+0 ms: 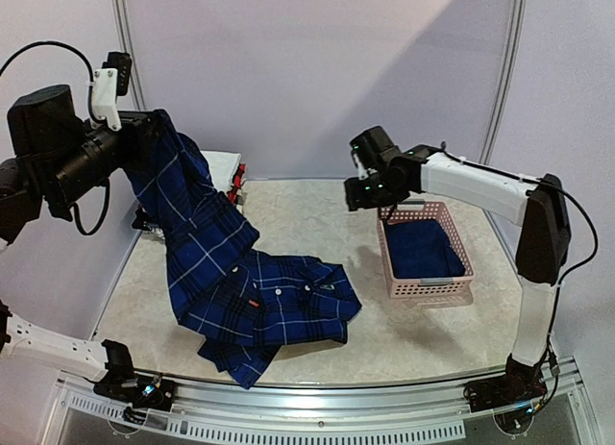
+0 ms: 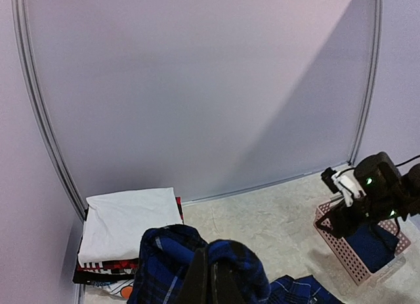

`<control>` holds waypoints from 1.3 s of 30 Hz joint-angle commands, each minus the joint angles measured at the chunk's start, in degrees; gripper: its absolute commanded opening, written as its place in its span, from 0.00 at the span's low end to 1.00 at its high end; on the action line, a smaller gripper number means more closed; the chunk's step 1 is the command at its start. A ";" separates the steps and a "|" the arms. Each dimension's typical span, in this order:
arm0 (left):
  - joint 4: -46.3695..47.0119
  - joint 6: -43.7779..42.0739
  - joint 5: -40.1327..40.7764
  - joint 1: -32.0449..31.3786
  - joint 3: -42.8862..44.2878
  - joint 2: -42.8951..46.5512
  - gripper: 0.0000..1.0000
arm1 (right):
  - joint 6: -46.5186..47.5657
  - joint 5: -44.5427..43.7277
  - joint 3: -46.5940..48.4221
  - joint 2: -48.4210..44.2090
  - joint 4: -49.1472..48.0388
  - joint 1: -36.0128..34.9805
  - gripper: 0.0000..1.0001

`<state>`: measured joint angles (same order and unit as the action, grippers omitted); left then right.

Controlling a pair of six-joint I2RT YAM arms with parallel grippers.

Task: Fold and stack the mixed laundry pile
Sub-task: Move the bin to the corner of the board.

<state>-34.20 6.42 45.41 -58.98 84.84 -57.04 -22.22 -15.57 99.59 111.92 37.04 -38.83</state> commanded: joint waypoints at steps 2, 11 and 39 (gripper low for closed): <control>-0.45 0.16 -1.12 0.27 0.93 -1.44 0.00 | -9.59 0.52 8.90 11.71 2.11 -4.31 0.57; -0.14 0.20 -1.20 0.36 0.20 -1.09 0.00 | -12.68 -3.54 2.94 17.62 5.20 -2.59 0.58; -0.91 1.02 -1.54 0.36 0.10 -0.73 0.00 | -0.26 -9.72 -28.25 -0.76 -0.64 22.80 0.60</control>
<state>-34.83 6.94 44.16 -58.87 84.84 -57.67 -26.22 -23.07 74.32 113.99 34.48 -19.64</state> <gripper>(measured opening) 0.017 0.596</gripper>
